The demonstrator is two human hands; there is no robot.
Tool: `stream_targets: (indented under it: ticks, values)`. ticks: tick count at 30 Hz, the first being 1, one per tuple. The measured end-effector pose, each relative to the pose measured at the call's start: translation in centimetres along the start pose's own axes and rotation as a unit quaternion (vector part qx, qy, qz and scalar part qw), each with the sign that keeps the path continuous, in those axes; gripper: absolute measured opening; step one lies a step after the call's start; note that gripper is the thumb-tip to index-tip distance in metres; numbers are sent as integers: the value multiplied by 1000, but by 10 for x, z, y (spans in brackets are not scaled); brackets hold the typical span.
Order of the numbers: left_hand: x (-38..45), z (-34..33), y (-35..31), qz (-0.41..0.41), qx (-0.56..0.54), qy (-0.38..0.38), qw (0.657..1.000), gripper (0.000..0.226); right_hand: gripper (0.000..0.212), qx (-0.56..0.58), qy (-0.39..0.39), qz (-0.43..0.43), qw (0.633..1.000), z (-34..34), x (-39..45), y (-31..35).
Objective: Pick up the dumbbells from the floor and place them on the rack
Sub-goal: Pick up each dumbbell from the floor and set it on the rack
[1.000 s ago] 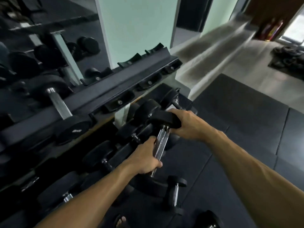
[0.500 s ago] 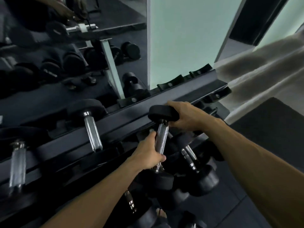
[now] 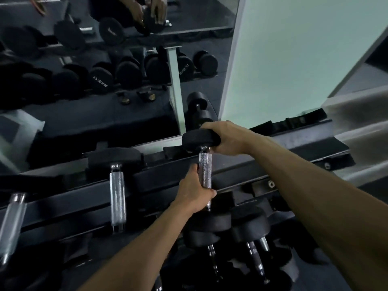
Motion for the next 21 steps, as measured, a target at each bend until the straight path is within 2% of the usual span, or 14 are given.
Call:
stream_targets:
  ticks: [6, 9, 13, 21]
  values:
    - [28, 0, 11, 26, -25, -17, 999, 68, 45, 15, 26, 12, 999, -16, 34, -19]
    - [29, 0, 12, 28, -28, -13, 999, 72, 45, 18, 30, 15, 999, -18, 37, -20]
    - [27, -1, 11, 25, -18, -2, 1000, 76, 43, 14, 16, 3, 1000, -18, 36, -24]
    - [25, -5, 7, 11, -10, -30, 999, 72, 40, 15, -21, -26, 999, -13, 20, -29]
Point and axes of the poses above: each hand's wrist, its own x-axis towards the middle knuckle, its own z-axis out of the back of the hand, y = z × x, the point moved 10 cm from there along x, towards the middle knuckle, and after that the axes turned 1 degree about z, right-handed, at the moved point
